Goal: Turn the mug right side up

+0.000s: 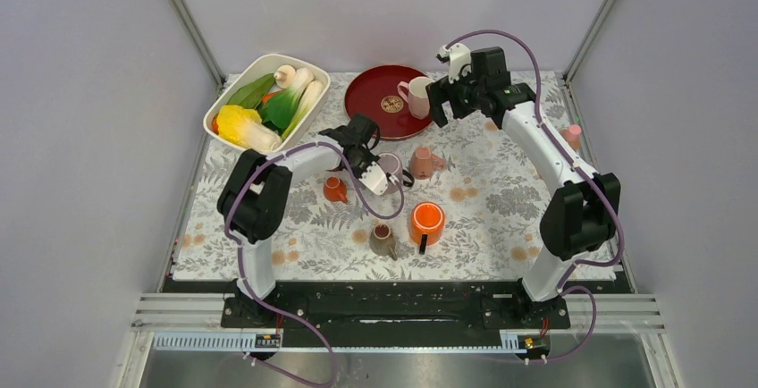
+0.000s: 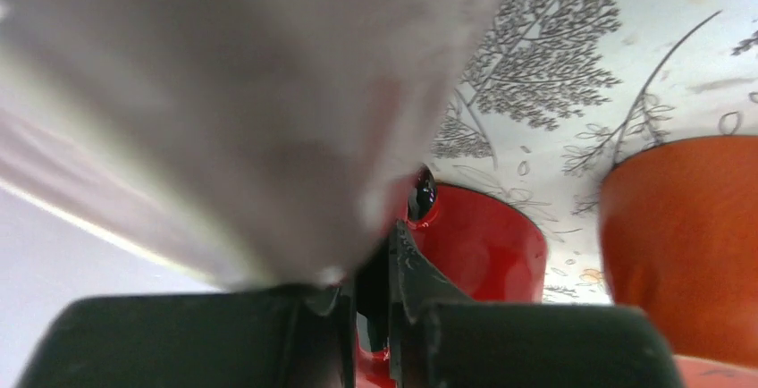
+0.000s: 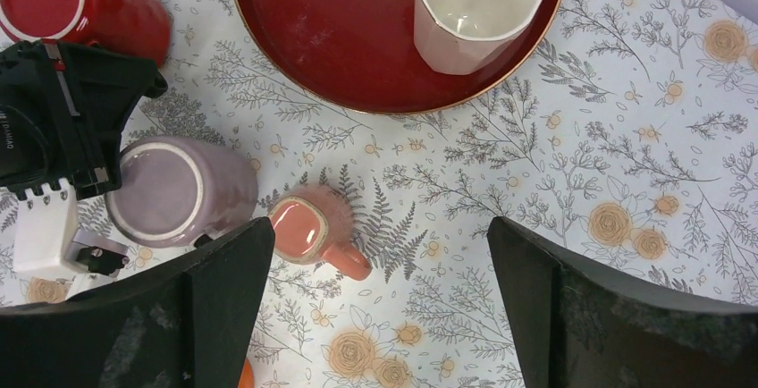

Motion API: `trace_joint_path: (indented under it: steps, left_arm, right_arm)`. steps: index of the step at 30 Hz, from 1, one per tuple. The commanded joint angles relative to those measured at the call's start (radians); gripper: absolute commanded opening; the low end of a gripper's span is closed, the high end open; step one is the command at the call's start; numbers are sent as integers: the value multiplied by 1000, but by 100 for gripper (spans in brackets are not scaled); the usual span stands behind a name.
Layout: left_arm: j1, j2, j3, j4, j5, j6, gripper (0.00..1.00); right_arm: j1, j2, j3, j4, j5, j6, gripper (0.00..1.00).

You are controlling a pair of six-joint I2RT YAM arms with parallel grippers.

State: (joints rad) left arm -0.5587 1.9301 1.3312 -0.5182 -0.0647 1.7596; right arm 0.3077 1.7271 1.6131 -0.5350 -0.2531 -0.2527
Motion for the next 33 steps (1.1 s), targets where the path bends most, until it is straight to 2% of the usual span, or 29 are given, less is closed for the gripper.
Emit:
trace_joint_path:
  steps: [1, 6, 13, 16, 19, 21, 25, 29, 33]
  left_arm:
    - [3, -20, -22, 28, -33, -1, 0]
    - [21, -68, 46, 79, -5, -149, 0]
    - [94, -149, 281, -31, 164, -556, 0]
    - [145, -199, 351, -49, 263, -756, 0]
    - [201, -251, 426, -31, 358, -1034, 0]
    - [239, -289, 451, -6, 448, -1215, 0]
    - [261, -363, 476, -5, 558, -1428, 0]
    - [261, -398, 500, -6, 669, -1555, 0]
    - [261, -408, 521, -9, 744, -1639, 0]
  right_arm:
    - [7, -66, 2, 48, -42, 12, 100]
    - [7, -101, 5, 51, -47, 36, 99]
    - [7, -198, -7, 72, -62, 83, 100]
    - [7, -238, -18, 98, -146, 125, 99]
    - [8, -236, -24, 148, -319, 233, 99]
    - [15, -218, -35, 235, -464, 372, 99]
    - [81, -181, -102, 530, -545, 641, 99]
    - [195, -132, -97, 703, -576, 743, 99]
    - [241, -79, -43, 749, -554, 814, 98]
